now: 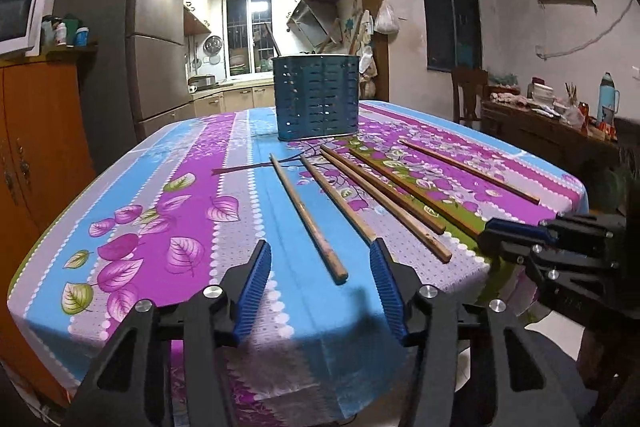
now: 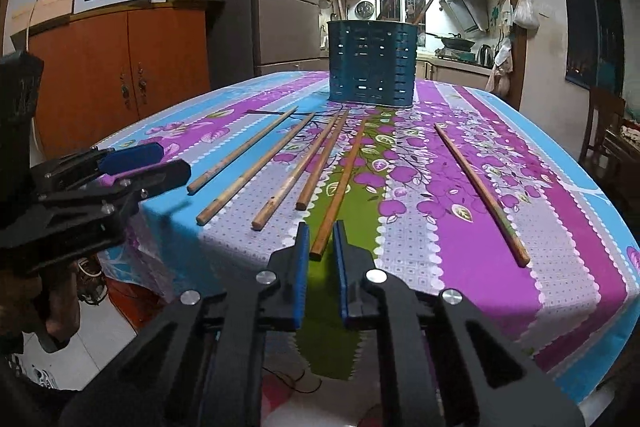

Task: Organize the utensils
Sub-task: 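Move both open tools back to the remaining chopsticks, then close the left tool on a chopstick while the right tool grasps another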

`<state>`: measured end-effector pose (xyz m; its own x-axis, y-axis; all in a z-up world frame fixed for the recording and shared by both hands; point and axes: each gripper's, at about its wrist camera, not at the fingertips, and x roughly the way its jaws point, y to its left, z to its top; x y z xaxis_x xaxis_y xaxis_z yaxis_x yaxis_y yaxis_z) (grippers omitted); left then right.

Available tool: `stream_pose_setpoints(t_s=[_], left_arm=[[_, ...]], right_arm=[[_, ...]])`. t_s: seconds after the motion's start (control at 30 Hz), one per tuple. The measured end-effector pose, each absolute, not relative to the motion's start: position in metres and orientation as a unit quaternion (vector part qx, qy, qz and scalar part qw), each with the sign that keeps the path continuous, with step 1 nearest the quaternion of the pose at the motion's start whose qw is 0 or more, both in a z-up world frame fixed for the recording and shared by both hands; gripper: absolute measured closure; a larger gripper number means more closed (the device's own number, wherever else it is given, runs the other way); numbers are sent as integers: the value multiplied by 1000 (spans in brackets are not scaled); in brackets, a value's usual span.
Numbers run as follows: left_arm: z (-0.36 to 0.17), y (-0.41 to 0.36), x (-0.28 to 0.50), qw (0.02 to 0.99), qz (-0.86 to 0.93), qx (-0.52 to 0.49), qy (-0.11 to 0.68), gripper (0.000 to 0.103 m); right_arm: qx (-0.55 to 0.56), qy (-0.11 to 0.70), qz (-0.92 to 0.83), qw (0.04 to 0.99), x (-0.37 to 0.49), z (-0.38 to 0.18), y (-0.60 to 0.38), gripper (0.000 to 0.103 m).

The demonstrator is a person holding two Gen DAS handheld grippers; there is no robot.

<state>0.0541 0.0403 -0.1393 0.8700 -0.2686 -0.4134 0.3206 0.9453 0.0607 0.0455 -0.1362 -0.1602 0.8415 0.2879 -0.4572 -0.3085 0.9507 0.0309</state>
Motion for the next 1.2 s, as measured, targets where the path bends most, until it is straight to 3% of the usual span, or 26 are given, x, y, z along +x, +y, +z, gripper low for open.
stream_pose_setpoints(t_s=[0.27,0.43,0.8,0.9,1.2], left_arm=[[-155,32,62,962,-156,70,215,65],[-158,28,63,965,-153,67,202,77],[-166,25,57,974,-141,63,167,79],[-167,24,55,976,-133,57,164,90],[-166,23,56,977,-120,50,169,95]], right_arm=[[-12,233,153,960,49,-161,-141,93],[-5,223,151,963,50,-165,-143,92],[-10,201,146,969,49,-169,-139,92],[-5,194,145,970,49,-170,-140,92],[6,195,148,969,48,-170,-142,95]])
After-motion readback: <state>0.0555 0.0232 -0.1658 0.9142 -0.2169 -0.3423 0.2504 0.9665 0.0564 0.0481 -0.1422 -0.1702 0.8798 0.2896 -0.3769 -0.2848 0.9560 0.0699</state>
